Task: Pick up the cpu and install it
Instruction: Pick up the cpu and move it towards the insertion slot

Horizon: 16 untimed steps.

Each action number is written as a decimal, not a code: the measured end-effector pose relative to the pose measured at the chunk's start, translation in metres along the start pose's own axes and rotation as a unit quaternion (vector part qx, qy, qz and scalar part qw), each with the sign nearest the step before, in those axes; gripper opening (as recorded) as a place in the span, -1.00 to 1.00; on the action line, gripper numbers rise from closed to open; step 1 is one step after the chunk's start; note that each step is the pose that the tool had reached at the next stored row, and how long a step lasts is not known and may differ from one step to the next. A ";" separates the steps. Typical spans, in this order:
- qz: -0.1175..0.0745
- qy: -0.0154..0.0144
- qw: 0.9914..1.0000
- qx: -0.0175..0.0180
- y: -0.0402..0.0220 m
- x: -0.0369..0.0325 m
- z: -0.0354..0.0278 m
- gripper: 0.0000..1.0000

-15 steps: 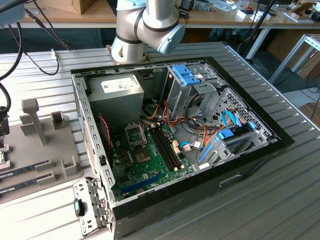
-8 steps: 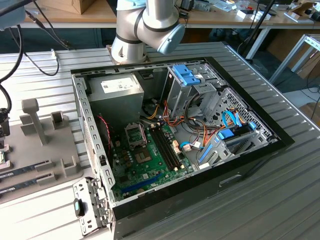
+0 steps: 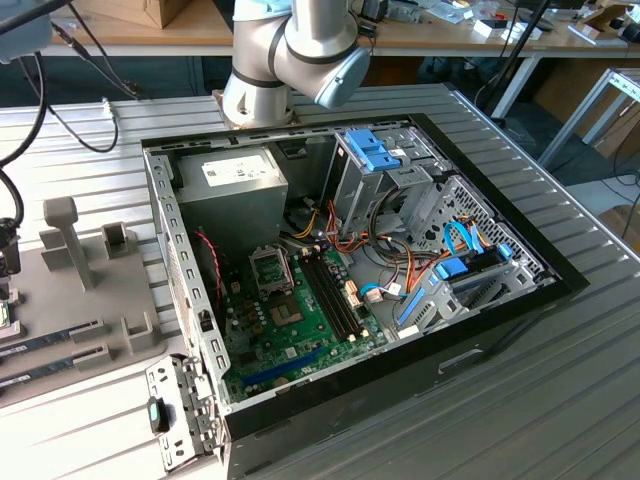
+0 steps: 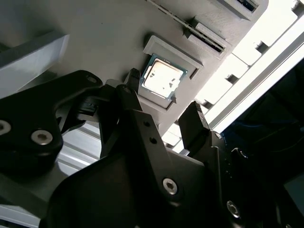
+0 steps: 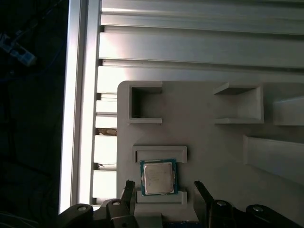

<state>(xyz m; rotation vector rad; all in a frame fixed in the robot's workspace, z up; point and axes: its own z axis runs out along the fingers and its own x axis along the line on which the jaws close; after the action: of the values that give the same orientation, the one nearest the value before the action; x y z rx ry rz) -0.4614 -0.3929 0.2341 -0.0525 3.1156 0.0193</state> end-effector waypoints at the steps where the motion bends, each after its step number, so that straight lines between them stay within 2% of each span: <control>1: 0.000 0.000 1.000 0.000 0.0000 0.0000 0.0003 0.20; 16: 0.000 0.000 1.000 0.000 -0.0001 0.0001 0.0053 0.20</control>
<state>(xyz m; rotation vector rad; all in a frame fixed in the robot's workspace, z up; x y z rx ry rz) -0.4614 -0.3929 0.2288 -0.0526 3.1154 0.0189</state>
